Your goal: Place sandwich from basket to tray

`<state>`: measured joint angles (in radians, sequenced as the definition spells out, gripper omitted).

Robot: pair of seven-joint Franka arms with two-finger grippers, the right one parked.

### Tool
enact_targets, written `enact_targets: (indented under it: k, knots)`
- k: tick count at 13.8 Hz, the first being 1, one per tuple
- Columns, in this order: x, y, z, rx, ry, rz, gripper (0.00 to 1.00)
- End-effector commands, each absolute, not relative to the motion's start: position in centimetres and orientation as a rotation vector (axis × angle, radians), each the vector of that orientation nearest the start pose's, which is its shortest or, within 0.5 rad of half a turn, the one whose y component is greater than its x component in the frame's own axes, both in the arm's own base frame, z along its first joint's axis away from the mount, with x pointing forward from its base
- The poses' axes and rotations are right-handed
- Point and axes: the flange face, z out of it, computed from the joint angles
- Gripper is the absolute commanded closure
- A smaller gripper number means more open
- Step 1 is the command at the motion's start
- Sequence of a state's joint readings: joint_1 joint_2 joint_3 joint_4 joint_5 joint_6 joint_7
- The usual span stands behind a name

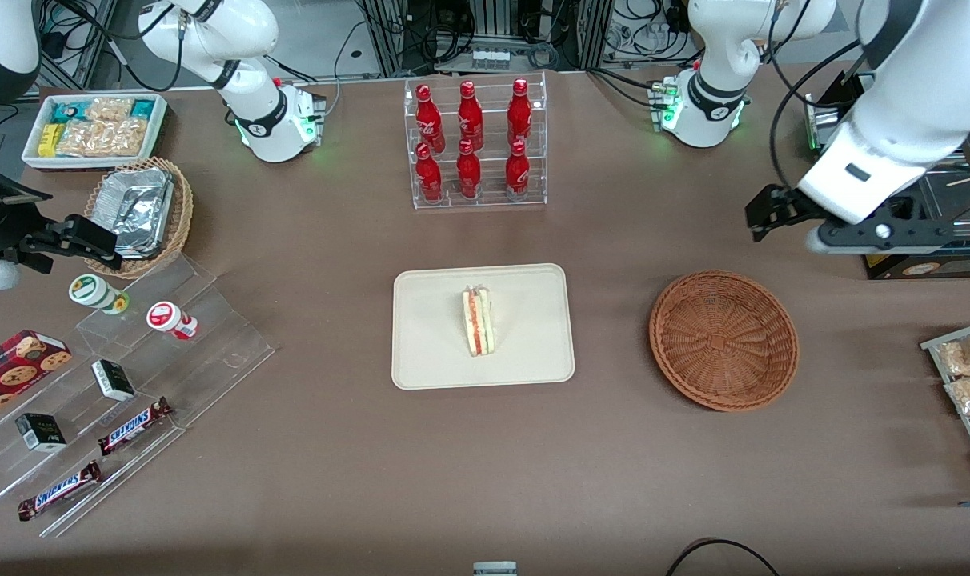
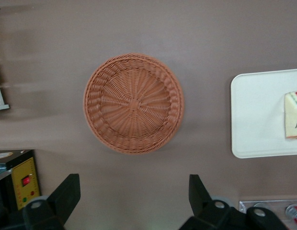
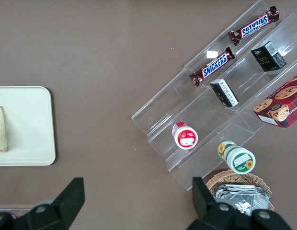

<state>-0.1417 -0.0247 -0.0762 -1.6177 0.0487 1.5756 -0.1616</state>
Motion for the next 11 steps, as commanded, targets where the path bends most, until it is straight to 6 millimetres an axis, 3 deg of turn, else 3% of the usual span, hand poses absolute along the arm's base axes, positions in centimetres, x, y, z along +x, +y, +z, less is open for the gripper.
enact_targets:
  k: [1,5,11]
  knots:
    - [51.5,-8.1,62.3,-3.101,0.131,0.017,0.00]
    - [51.8,-3.8,62.9,-3.101,0.147,0.010,0.00]
    - [54.2,-3.7,64.5,-3.106,0.123,0.019,0.00]
